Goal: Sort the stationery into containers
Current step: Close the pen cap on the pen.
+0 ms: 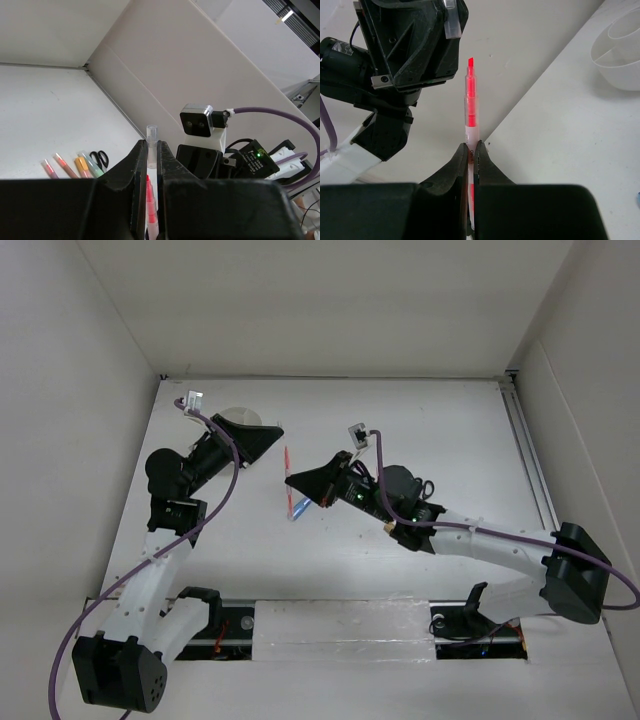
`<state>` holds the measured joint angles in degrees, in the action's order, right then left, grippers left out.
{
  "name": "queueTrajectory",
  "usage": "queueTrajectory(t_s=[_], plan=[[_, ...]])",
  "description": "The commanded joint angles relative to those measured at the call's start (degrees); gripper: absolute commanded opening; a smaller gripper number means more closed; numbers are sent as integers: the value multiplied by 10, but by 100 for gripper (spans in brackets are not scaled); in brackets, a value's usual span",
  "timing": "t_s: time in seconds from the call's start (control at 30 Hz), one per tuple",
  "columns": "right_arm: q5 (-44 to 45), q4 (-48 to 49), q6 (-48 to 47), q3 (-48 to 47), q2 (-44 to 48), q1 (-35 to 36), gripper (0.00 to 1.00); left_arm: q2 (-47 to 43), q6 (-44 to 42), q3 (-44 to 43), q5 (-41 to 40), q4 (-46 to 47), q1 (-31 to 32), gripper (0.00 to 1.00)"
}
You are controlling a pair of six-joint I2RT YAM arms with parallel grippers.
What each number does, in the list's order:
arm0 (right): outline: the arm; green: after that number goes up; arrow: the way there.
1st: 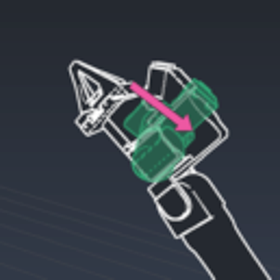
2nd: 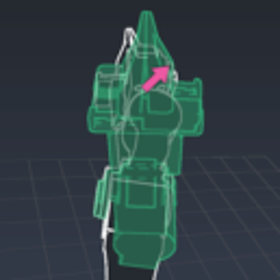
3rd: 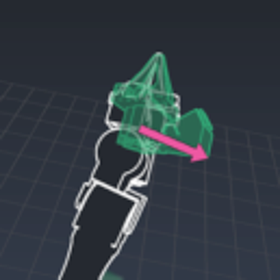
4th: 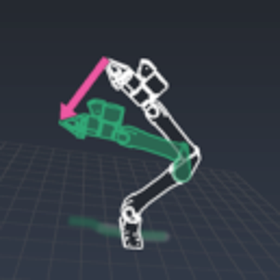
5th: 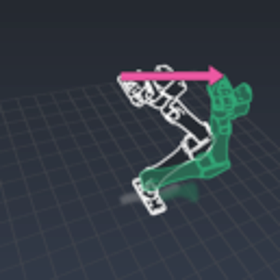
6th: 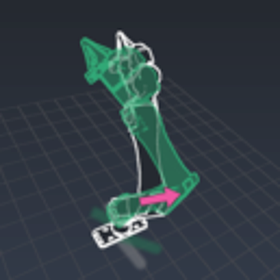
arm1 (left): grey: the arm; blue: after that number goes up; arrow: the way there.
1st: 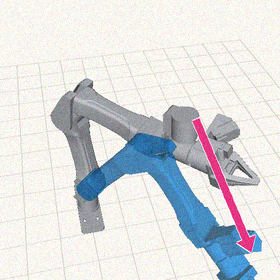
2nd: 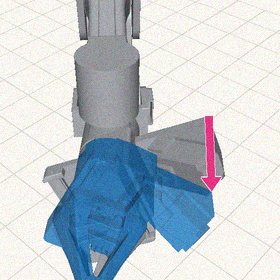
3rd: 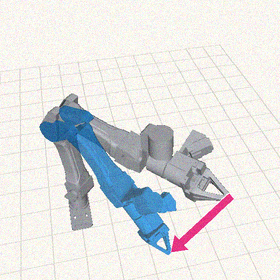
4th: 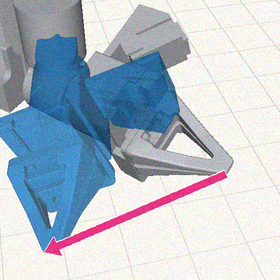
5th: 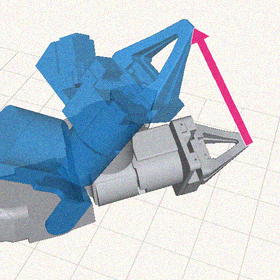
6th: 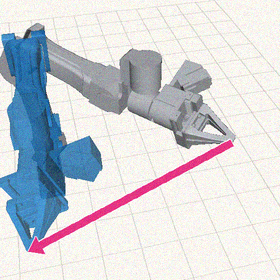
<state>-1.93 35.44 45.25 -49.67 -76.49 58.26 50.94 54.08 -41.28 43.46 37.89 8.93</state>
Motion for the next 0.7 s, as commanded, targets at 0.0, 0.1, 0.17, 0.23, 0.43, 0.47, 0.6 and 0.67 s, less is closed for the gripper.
queueTrajectory(t_s=[0.0, 0.1, 0.17, 0.23, 0.43, 0.47, 0.6, 0.67], plan=[[1, 32, -3, -15, 15, 5, 0, -1, -8, -13, 7, 25, -1, 0], [1, 32, -3, -20, 10, 5, 0, -7, -8, -7, 12, 31, -1, 0], [-5, 32, -8, -25, 10, 5, 0, -7, -8, -6, 12, 31, -1, 0], [-5, 32, -8, -25, 10, 5, 0, -7, -14, -6, 12, 31, -1, 0], [-18, 32, -8, -36, 5, 5, 0, -7, -20, -1, 7, 19, -1, 0], [-18, 32, -8, -42, 5, 5, 0, -7, -20, -1, 7, 19, -1, 0], [-25, 32, -8, -47, -1, 5, 0, -7, -20, -1, 7, 19, -1, 0], [-25, 32, -8, -47, -1, 5, 0, -7, -20, -1, 7, 19, -1, 0]])
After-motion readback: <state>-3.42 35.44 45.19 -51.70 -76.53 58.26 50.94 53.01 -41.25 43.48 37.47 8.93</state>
